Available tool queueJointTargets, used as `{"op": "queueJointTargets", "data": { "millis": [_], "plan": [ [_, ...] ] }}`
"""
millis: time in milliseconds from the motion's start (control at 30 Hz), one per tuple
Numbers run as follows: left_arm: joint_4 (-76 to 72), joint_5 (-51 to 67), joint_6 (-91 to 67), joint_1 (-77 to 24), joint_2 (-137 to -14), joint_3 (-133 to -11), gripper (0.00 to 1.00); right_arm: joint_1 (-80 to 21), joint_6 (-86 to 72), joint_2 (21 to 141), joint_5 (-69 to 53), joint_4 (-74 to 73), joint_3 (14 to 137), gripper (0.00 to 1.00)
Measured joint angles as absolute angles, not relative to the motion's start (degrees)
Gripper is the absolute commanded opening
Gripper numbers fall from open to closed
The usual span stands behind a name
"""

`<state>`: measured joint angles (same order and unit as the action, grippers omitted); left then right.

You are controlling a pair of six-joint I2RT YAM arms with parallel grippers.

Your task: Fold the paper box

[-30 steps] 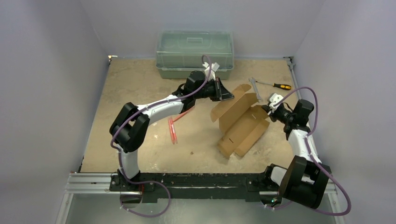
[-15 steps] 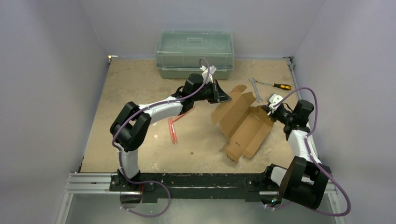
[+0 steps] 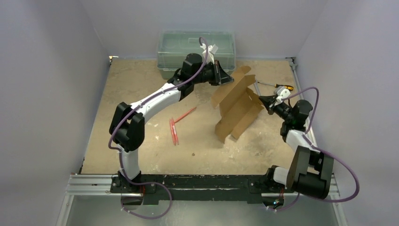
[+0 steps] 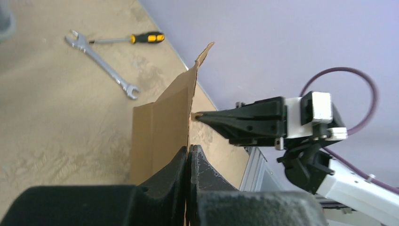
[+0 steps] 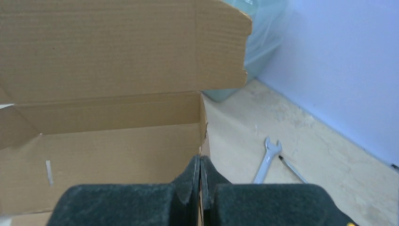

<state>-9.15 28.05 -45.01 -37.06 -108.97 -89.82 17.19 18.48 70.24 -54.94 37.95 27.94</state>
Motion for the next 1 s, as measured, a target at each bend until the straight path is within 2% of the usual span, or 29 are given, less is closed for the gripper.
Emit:
{"op": "queueJointTargets", "data": {
  "millis": [133,267,433,767,1000],
  "plan": [
    [-3.40,27.97,-39.57,-37.32,-108.97,-96.18,0.00,16.75,10.13,73.91,-54.65,50.98,25.17,0.00],
    [-0.16,27.88,-35.66,-38.20,-109.08,-97.49,0.00,16.58,4.80,78.35,-54.65,59.24,24.29,0.00],
    [2.09,28.32,-32.60,-40.27,-111.07,-97.49,0.00,16.51,2.81,79.02,-55.05,61.32,23.11,0.00],
    [2.72,28.97,-30.81,-43.11,-112.31,-96.25,0.00,16.40,25.80,68.79,-55.13,31.14,27.83,0.00],
    [3.03,28.60,-30.61,-42.74,-112.33,-96.18,0.00,16.40,41.56,70.35,-56.95,10.90,34.89,0.00]
  ]
}}
